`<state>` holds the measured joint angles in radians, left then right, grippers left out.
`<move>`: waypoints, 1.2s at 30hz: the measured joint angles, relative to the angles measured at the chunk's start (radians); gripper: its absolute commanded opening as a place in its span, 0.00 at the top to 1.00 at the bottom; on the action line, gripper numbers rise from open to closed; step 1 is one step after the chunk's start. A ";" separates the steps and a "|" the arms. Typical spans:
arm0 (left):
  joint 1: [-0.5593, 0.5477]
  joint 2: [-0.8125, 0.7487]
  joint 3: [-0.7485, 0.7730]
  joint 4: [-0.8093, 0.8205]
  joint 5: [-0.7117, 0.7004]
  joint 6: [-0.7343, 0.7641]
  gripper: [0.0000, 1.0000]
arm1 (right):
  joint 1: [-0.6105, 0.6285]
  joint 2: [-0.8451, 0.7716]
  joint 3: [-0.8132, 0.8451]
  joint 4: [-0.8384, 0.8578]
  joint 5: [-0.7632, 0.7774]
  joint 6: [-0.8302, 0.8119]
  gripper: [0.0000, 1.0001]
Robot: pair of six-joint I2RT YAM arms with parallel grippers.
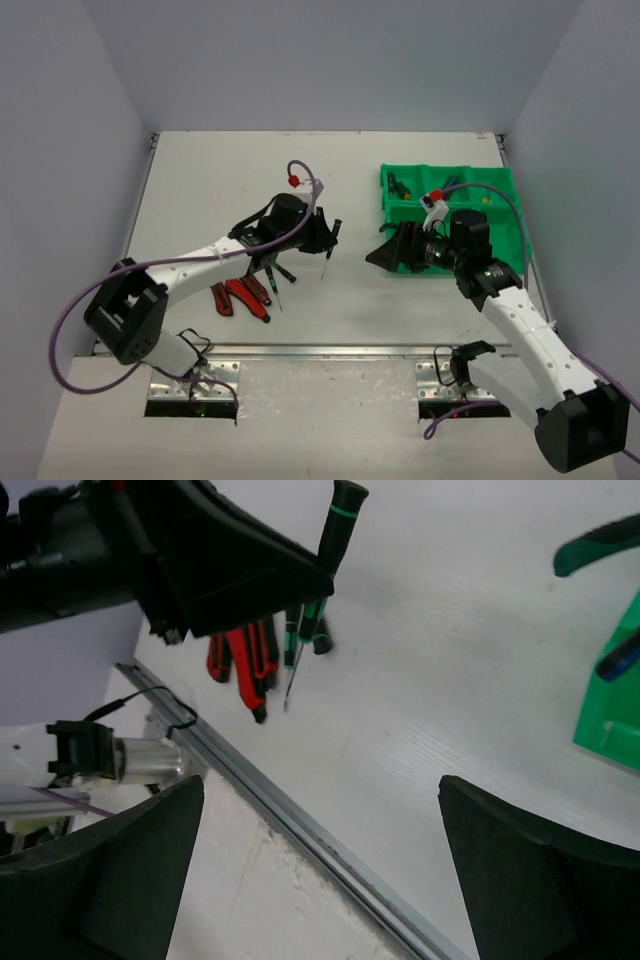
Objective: Sort the tools into containers
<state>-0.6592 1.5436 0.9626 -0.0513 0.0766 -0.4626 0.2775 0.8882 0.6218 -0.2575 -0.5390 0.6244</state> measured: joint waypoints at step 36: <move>-0.068 -0.200 -0.217 0.367 0.222 -0.271 0.00 | 0.077 0.178 0.187 0.073 0.240 0.061 1.00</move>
<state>-0.7273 1.3439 0.7460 0.3155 0.2986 -0.7332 0.3541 1.0663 0.8085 -0.1849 -0.2989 0.6849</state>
